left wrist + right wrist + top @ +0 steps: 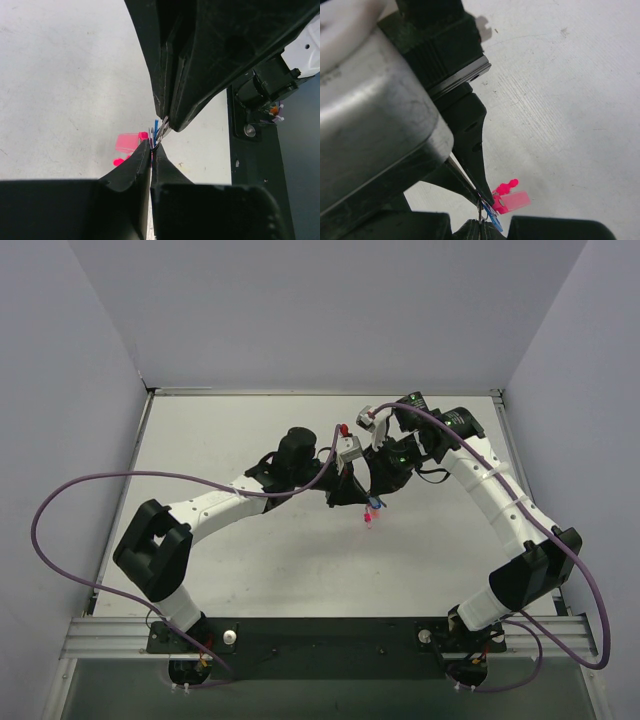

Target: Remove the keys from the keyring

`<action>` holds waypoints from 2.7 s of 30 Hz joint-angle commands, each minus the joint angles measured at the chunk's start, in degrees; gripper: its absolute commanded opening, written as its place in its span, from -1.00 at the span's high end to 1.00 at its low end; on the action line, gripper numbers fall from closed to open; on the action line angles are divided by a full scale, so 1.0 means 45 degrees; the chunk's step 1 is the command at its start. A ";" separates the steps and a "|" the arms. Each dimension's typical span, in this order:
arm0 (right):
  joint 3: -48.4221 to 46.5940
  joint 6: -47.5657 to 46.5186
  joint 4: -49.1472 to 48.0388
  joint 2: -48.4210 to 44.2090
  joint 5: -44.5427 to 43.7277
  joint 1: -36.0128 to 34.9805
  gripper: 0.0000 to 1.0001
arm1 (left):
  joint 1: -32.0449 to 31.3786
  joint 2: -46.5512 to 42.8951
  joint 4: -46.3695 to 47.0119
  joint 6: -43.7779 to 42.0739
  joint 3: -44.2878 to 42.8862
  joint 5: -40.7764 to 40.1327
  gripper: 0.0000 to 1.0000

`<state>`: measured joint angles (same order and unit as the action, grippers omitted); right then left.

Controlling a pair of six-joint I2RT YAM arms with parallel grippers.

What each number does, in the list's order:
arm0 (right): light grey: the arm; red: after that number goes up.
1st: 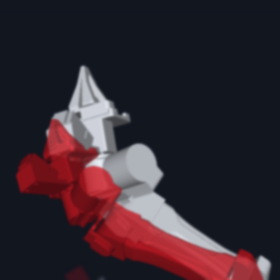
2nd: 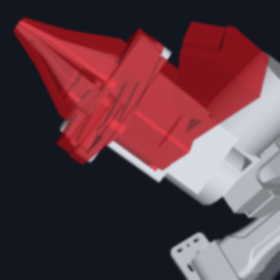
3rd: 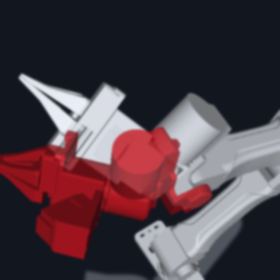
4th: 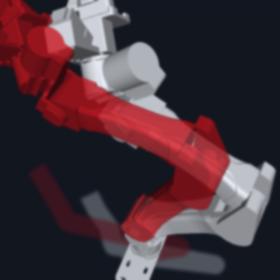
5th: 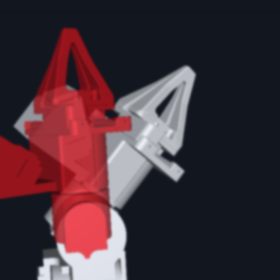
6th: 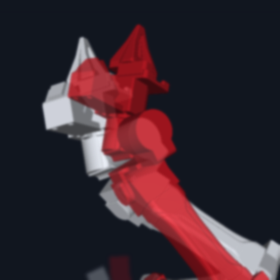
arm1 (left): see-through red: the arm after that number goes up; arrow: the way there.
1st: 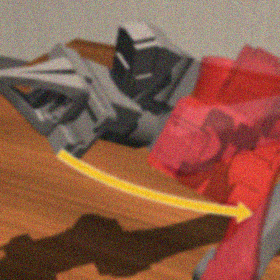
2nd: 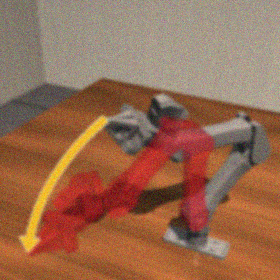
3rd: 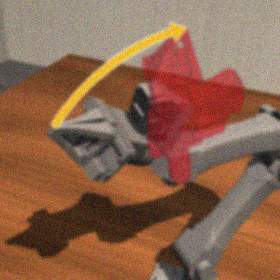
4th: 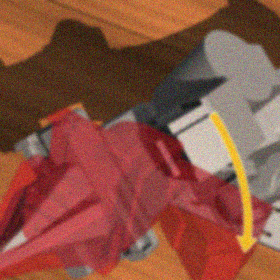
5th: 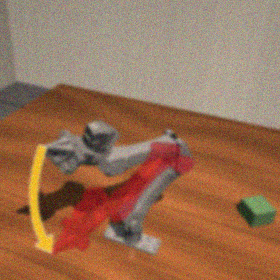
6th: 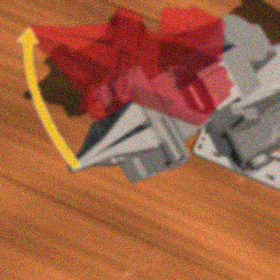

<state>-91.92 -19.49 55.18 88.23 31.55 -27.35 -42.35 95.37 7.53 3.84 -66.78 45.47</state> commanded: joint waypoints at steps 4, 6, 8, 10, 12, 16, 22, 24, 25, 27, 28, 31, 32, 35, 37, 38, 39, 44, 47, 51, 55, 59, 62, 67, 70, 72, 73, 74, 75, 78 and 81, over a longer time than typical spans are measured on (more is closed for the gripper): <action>-0.0511 0.0053 0.0082 -0.0387 -0.0077 0.0121 1.00 | -0.0160 0.0056 -0.0091 -0.0110 -0.0530 0.0364 1.00; -0.0531 0.0033 0.0024 -0.0406 -0.0097 0.0413 1.00 | -0.0179 -0.0002 -0.0150 -0.0188 -0.0492 0.0325 1.00; -0.0511 0.0033 0.0004 -0.0426 -0.0020 0.0648 1.00 | -0.0160 -0.0061 -0.0208 -0.0227 -0.0433 0.0305 1.00; -0.0453 -0.0005 0.0004 -0.0504 0.0098 0.1077 1.00 | -0.0140 -0.0158 -0.0247 -0.0305 -0.0413 0.0305 1.00; -0.0278 -0.0045 -0.0055 -0.0601 0.0156 0.1448 1.00 | -0.0140 -0.0276 -0.0267 -0.0344 -0.0316 0.0305 1.00; 0.0211 -0.0181 -0.0152 -0.0719 0.0235 0.1801 1.00 | -0.0023 -0.0432 -0.0267 -0.0364 -0.0276 0.0344 1.00; 0.1147 -0.0240 -0.0542 -0.0758 0.0371 0.2152 1.00 | 0.0153 -0.0686 -0.0150 -0.0227 -0.0218 0.0441 1.00; 0.1344 -0.0240 -0.0699 -0.0778 0.0488 0.2250 1.00 | 0.0231 -0.0764 -0.0092 -0.0150 -0.0179 0.0481 1.00; 0.1422 -0.0240 -0.0757 -0.0778 0.0527 0.2270 1.00 | 0.0270 -0.0784 -0.0072 -0.0130 -0.0179 0.0500 1.00; 0.1637 -0.0221 -0.0855 -0.0719 0.0606 0.2270 1.00 | 0.0309 -0.0842 0.0084 -0.0013 -0.0101 0.0539 1.00; 0.1695 -0.0221 -0.0913 -0.0719 0.0625 0.2270 1.00 | 0.0309 -0.0842 0.0123 0.0026 -0.0081 0.0559 1.00; 0.1852 -0.0221 -0.1012 -0.0622 0.0723 0.2270 1.00 | 0.0348 -0.0842 0.0260 0.0105 -0.0003 0.0579 1.00; 0.1891 -0.0240 -0.1050 -0.0641 0.0800 0.2270 1.00 | 0.0367 -0.0842 0.0318 0.0124 -0.0003 0.0598 1.00; 0.1969 -0.0182 -0.1148 -0.0621 0.0977 0.2270 1.00 | 0.0407 -0.0862 0.0435 0.0221 0.0056 0.0656 1.00; 0.2028 -0.0162 -0.1206 -0.0485 0.0977 0.2251 1.00 | 0.0446 -0.0881 0.0553 0.0358 0.0114 0.0734 1.00; 0.2067 -0.0162 -0.1188 -0.0465 0.0996 0.2251 1.00 | 0.0504 -0.0901 0.0708 0.0455 0.0134 0.0754 1.00; 0.2164 -0.0143 -0.1207 -0.0407 0.1035 0.2251 1.00 | 0.0524 -0.0901 0.0787 0.0572 0.0172 0.0832 1.00; 0.2418 -0.0240 -0.1382 -0.0367 0.1173 0.2095 1.00 | 0.0602 -0.0979 0.1002 0.0729 0.0270 0.0891 1.00; 0.2536 -0.0337 -0.1422 -0.0367 0.1192 0.1919 1.00 | 0.0621 -0.0979 0.1080 0.0807 0.0290 0.0949 1.00; 0.2536 -0.0416 -0.1461 -0.0387 0.1153 0.1626 1.00 | 0.0622 -0.0979 0.1159 0.0847 0.0348 0.0988 1.00; 0.2322 -0.0357 -0.1403 -0.0406 0.1055 0.1450 1.00 | 0.0622 -0.0979 0.1315 0.0905 0.0407 0.1008 1.00; 0.2262 -0.0553 -0.1363 -0.0640 0.1075 0.1333 1.00 | 0.0622 -0.1076 0.1373 0.0945 0.0446 0.1028 1.00; 0.2204 -0.0689 -0.1286 -0.0719 0.1153 0.1274 1.00 | 0.0622 -0.1174 0.1374 0.0906 0.0485 0.1028 1.00; 0.2087 -0.0904 -0.1188 -0.0855 0.1173 0.1041 0.92 | 0.0641 -0.1252 0.1315 0.0808 0.0446 0.1008 1.00; 0.1970 -0.1099 -0.0993 -0.0895 0.1153 0.0787 0.84 | 0.0641 -0.1272 0.1315 0.0769 0.0466 0.1008 1.00; 0.1911 -0.1196 -0.0895 -0.0953 0.1153 0.0630 0.79 | 0.0641 -0.1311 0.1295 0.0749 0.0466 0.0989 1.00; 0.1892 -0.1236 -0.0817 -0.0953 0.1172 0.0591 0.77 | 0.0660 -0.1369 0.1276 0.0730 0.0466 0.1008 1.00; 0.1814 -0.1275 -0.0778 -0.1011 0.1172 0.0474 0.74 | 0.0661 -0.1370 0.1276 0.0710 0.0447 0.0969 1.00; 0.1775 -0.1295 -0.0758 -0.1012 0.1153 0.0435 0.71 | 0.0680 -0.1389 0.1237 0.0710 0.0446 0.0969 1.00; 0.1541 -0.1431 -0.0466 -0.1090 0.1250 0.0376 0.62 | 0.0719 -0.1506 0.1237 0.0671 0.0466 0.0969 1.00; 0.1306 -0.1451 -0.0251 -0.1110 0.1250 0.0356 0.53 | 0.0758 -0.1565 0.1237 0.0671 0.0485 0.0988 1.00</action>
<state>-83.07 -24.56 50.06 85.58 37.50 -25.23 -39.55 90.91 10.17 6.85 -64.03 48.47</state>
